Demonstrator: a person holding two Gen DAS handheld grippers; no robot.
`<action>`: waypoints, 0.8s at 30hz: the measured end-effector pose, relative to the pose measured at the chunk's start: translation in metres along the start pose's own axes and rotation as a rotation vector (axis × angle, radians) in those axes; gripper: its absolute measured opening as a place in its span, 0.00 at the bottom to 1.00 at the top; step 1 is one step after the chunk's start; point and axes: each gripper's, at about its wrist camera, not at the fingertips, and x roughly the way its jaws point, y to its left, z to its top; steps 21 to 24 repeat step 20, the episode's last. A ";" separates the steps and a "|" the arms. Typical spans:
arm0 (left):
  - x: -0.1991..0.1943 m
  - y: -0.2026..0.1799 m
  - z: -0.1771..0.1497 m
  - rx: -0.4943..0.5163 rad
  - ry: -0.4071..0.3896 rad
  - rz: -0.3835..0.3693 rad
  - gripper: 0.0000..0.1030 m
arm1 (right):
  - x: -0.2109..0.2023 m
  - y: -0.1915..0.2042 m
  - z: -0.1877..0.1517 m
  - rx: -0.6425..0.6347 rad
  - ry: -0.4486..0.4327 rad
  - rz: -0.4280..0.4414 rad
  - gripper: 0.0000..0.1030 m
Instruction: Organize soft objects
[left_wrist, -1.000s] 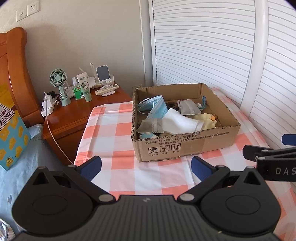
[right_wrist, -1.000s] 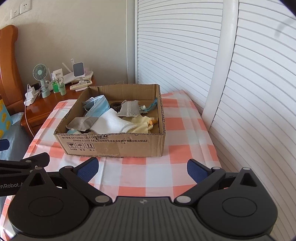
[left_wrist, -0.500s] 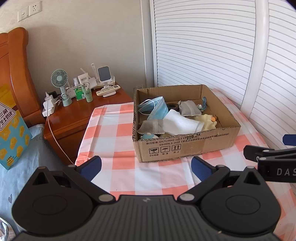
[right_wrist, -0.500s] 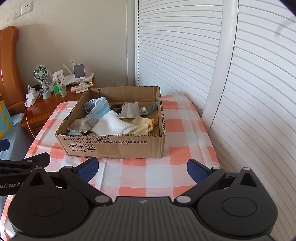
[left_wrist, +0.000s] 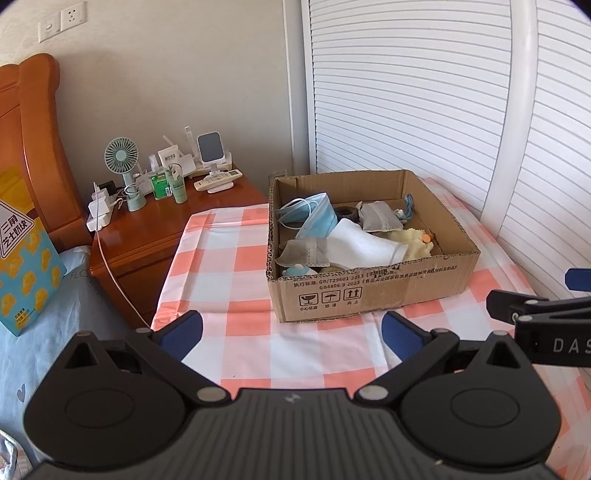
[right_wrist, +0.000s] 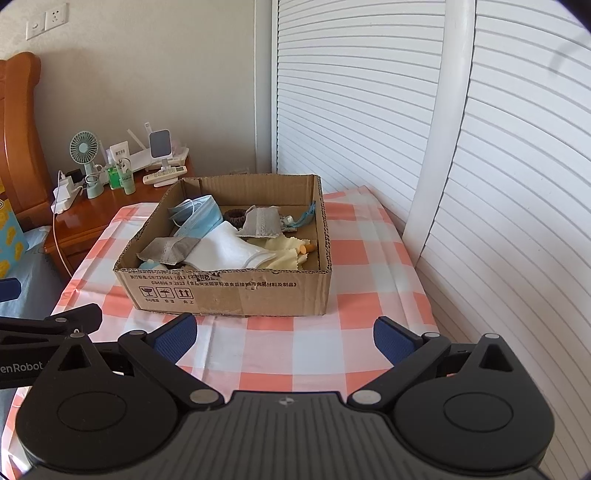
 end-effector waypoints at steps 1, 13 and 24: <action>-0.001 0.000 0.000 -0.001 0.000 0.000 0.99 | 0.000 0.000 0.000 -0.001 0.001 0.001 1.00; -0.004 0.000 0.000 -0.003 -0.004 0.000 0.99 | -0.002 0.000 -0.001 -0.004 -0.004 0.000 1.00; -0.004 0.000 0.000 -0.003 -0.004 0.000 1.00 | -0.002 0.000 -0.001 -0.005 -0.004 0.000 1.00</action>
